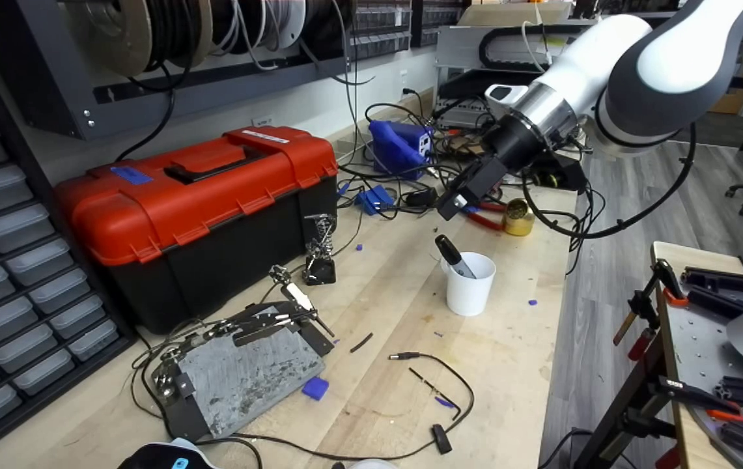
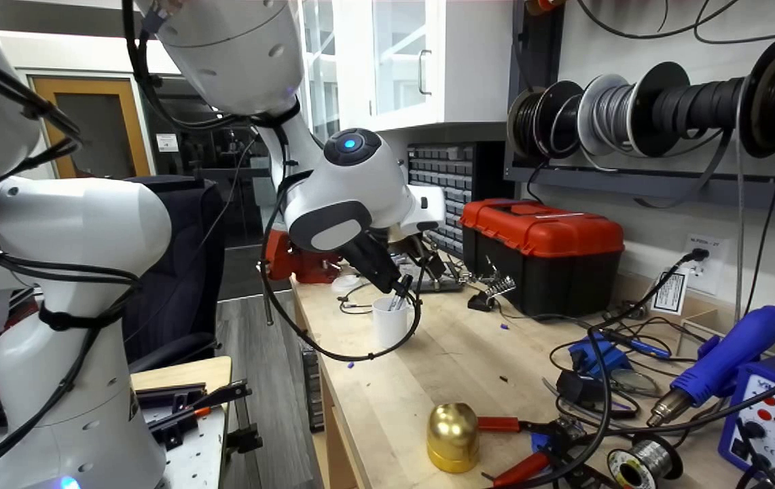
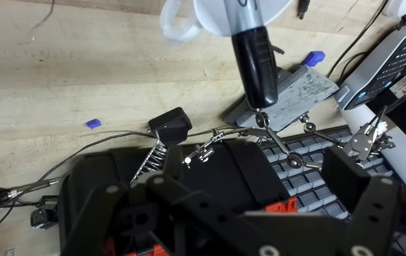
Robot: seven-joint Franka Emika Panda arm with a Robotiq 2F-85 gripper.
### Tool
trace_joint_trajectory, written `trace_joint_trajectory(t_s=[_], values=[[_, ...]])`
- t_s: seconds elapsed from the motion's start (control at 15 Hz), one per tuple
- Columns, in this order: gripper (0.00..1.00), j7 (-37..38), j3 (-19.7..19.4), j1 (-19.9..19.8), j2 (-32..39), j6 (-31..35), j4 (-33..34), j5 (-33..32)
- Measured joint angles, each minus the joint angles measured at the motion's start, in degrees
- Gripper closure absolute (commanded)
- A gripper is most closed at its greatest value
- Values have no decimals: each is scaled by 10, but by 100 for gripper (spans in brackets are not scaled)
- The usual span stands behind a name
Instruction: Pick the marker from the cup and put it on the table
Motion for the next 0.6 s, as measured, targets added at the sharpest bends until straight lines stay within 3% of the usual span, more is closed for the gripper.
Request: trace_joint_trajectory(t_s=[0.6], values=[[0, 75, 73, -60, 97, -186, 75, 2]])
